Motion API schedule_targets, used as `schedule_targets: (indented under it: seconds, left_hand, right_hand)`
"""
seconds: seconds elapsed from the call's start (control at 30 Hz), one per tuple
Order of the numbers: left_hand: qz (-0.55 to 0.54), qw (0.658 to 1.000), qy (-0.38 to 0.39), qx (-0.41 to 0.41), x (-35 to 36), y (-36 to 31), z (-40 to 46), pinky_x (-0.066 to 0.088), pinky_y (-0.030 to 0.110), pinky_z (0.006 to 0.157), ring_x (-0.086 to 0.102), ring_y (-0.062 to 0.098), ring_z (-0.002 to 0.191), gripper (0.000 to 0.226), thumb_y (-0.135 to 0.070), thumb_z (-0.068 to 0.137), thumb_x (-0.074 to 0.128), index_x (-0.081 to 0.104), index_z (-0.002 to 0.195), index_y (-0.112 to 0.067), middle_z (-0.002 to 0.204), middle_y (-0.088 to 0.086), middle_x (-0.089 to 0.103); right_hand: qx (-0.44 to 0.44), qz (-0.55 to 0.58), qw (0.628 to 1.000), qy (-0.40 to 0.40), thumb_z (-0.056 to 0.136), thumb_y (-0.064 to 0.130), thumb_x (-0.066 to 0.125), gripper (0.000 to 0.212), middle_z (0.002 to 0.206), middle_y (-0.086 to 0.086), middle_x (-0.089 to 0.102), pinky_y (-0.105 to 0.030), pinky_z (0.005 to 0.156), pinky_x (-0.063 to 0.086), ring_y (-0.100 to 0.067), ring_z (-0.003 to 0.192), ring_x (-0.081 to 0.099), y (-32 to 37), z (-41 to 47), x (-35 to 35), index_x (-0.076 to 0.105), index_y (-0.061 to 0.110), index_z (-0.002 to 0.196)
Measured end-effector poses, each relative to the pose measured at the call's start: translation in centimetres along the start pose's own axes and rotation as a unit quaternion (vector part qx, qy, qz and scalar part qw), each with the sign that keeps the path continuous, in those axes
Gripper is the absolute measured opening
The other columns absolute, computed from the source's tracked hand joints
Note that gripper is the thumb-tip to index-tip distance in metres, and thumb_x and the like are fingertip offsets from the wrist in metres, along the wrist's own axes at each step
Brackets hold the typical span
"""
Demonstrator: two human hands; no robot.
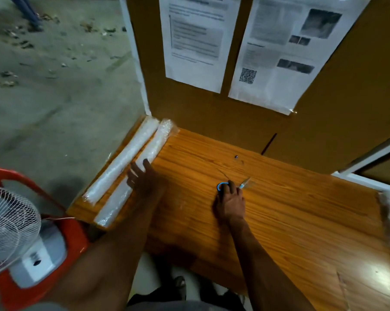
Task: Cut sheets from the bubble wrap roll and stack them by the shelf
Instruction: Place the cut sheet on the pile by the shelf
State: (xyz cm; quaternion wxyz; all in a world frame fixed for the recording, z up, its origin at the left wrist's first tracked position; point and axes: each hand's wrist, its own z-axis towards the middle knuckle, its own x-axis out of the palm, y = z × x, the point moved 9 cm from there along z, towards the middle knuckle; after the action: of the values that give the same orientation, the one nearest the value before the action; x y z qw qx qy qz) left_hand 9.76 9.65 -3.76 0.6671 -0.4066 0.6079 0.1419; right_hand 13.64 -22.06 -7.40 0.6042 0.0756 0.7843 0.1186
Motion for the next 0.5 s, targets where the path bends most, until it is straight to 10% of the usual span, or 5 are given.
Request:
schedule_targets:
  seconds: [0.23,0.5]
  left_hand:
    - [0.025,0.995,0.095,0.003,1.9,0.7,1.0,0.029,0.064,0.116,0.034,0.044,0.142,0.083,-0.056,0.095,0.056,0.011,0.157,-0.027,0.158,0.020,0.029]
    - [0.083,0.960,0.113,0.244,5.6,-9.0,-9.7,0.048,0.045,0.088,0.056,0.029,0.106,0.059,-0.035,0.079,0.074,0.048,0.131,-0.022,0.119,0.008,0.058]
  right_hand:
    - [0.090,0.024,0.993,-0.078,0.104,0.047,0.053,0.055,0.159,-0.011,0.043,-0.049,0.115,0.031,-0.039,0.141,0.040,-3.9,-0.3,-1.3,0.051,0.009,0.142]
    - [0.176,0.034,0.970,-0.165,0.100,0.036,0.060,0.033,0.127,-0.020,0.059,-0.053,0.103,0.041,-0.043,0.120,0.054,-11.9,-3.9,-2.6,0.057,0.007,0.115]
